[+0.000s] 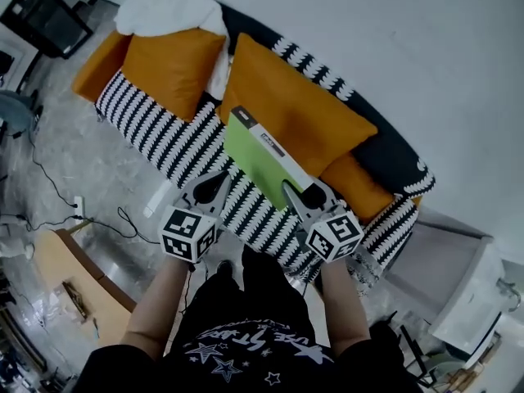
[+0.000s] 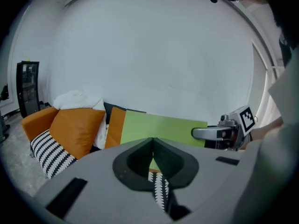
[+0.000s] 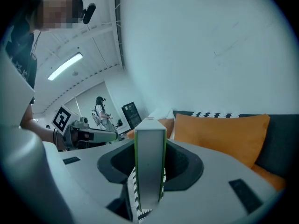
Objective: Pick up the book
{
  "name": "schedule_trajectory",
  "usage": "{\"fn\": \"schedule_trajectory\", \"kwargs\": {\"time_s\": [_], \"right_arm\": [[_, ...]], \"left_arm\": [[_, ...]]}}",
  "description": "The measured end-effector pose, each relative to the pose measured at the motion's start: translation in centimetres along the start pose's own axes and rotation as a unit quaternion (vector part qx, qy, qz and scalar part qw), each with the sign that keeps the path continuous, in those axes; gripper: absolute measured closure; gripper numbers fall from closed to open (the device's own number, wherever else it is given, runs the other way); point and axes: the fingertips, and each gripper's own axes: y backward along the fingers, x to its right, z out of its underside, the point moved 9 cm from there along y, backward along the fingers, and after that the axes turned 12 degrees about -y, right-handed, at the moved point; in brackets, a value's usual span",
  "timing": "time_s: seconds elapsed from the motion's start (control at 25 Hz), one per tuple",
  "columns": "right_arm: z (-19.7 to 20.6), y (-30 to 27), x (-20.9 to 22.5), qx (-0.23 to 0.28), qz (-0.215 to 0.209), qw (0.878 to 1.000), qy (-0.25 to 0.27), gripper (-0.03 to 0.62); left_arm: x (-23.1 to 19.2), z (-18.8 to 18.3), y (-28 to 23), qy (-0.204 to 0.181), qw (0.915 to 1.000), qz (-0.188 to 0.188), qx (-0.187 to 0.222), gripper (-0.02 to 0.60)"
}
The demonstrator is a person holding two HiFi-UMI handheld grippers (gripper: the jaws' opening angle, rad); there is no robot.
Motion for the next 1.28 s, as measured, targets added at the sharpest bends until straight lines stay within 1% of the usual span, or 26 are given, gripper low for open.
{"fn": "schedule_trajectory", "kwargs": {"time_s": [0.08,0.2,0.32,0.48,0.64,0.84,1.0,1.16,1.28], "right_arm": [[0.1,0.1,-1.7,0.007,0.002,1.000,0.004,0.441],[0.5,0.7,-4.2,0.023,0.003,1.000,-0.004,0.441],[1.1,1.3,-7.2,0.037,0.002,0.999,0.002,0.441],[2.0,3.0,-11.2,0.052,-0.001,0.999,0.015,0.441],[2.5,4.4,-14.2,0.074,-0.008,0.997,0.020,0.441],[4.9,6.9,-19.5,0.081,-0.007,0.996,0.032,0.441],[6.8,8.5,-23.0,0.100,0.006,0.994,0.042,0.441],[8.7,10.3,-25.7,0.110,-0.002,0.993,0.032,0.441],[9.7,12.1,-26.8,0.110,0.011,0.993,0.043,0.441]], "left_arm": [[-0.6,0.2,1.9,-0.005,1.0000,-0.005,0.005,0.575],[-1.1,0.5,5.0,-0.018,0.9997,-0.014,0.011,0.575],[-1.4,1.1,8.5,-0.018,0.9993,-0.021,0.024,0.575],[-0.2,2.1,13.0,-0.020,0.9989,-0.024,0.035,0.575],[0.9,2.1,16.5,-0.029,0.9975,-0.032,0.056,0.575],[3.1,2.9,22.4,-0.039,0.9957,-0.027,0.080,0.575],[4.1,3.7,26.1,-0.045,0.9940,-0.023,0.097,0.575],[5.1,4.8,28.3,-0.048,0.9934,-0.012,0.103,0.575],[6.0,5.2,29.1,-0.053,0.9928,-0.001,0.108,0.575]]}}
